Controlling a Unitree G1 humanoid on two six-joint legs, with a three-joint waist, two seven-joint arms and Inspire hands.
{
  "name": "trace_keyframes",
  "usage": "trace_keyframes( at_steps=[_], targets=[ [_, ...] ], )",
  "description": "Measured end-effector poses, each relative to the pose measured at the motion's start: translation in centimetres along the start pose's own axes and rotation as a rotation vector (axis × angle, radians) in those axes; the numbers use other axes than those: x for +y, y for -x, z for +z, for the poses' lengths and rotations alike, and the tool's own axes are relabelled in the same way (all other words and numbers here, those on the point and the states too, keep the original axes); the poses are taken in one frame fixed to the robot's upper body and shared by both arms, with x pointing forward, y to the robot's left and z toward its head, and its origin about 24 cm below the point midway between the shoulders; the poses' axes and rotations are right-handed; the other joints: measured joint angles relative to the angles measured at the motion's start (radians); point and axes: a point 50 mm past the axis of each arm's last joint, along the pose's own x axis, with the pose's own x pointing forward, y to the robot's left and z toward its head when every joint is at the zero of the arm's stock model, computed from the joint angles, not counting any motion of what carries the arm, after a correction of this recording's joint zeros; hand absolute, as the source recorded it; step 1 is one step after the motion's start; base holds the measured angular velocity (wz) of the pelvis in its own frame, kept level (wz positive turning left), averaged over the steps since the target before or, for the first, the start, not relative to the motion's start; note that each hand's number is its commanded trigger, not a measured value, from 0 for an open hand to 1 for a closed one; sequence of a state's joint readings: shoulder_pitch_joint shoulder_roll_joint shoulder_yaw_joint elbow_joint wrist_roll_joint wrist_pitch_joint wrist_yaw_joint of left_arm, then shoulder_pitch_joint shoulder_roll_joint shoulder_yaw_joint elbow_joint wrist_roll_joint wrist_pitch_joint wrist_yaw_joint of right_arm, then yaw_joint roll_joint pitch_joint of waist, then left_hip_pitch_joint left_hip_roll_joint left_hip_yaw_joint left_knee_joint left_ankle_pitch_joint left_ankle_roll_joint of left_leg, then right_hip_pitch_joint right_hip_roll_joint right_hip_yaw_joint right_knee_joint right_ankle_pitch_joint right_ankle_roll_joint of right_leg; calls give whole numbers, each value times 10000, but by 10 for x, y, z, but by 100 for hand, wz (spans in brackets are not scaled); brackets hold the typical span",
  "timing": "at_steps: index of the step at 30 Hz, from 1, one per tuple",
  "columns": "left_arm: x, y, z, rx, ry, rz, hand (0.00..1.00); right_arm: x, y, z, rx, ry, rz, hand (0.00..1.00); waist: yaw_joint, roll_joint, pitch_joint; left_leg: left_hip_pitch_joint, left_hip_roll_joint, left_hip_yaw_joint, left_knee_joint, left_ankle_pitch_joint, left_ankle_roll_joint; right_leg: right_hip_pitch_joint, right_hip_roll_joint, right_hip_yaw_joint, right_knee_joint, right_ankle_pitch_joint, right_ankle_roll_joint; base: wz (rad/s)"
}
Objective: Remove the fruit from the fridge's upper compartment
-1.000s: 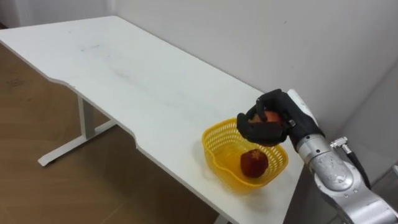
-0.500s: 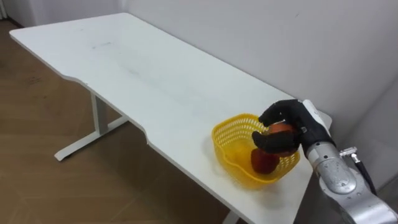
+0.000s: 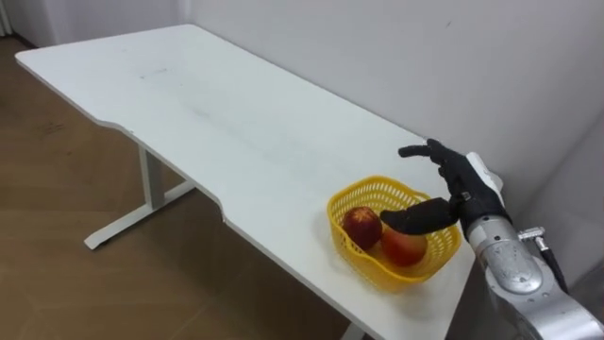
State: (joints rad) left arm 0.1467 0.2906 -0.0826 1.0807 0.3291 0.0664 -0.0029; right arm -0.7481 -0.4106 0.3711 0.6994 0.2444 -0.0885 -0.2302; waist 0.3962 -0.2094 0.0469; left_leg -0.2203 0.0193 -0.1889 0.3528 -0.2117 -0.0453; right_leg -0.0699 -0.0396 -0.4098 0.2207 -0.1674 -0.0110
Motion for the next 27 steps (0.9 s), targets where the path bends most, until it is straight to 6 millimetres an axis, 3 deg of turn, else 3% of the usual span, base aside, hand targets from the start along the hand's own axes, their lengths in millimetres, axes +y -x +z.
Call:
trace_keyframes(
  at_steps=[9, 27],
  targets=[
    [-3, 0, 0, 12, -121, -120, 0, -1, 1, -10, 458, -110, -68, 0, 213, -3, -4, 2, -1, -2, 14, 2, -1, 0, -11, -25, 18, 14, -22, 0],
    [-6, 1, -4, 59, -147, -242, 0, 2, 1, -6, 358, -541, 47, 0, -119, -60, -37, -4, -5, -8, 11, 2, -2, 2, -4, -7, 6, 14, -21, 0]
  ],
)
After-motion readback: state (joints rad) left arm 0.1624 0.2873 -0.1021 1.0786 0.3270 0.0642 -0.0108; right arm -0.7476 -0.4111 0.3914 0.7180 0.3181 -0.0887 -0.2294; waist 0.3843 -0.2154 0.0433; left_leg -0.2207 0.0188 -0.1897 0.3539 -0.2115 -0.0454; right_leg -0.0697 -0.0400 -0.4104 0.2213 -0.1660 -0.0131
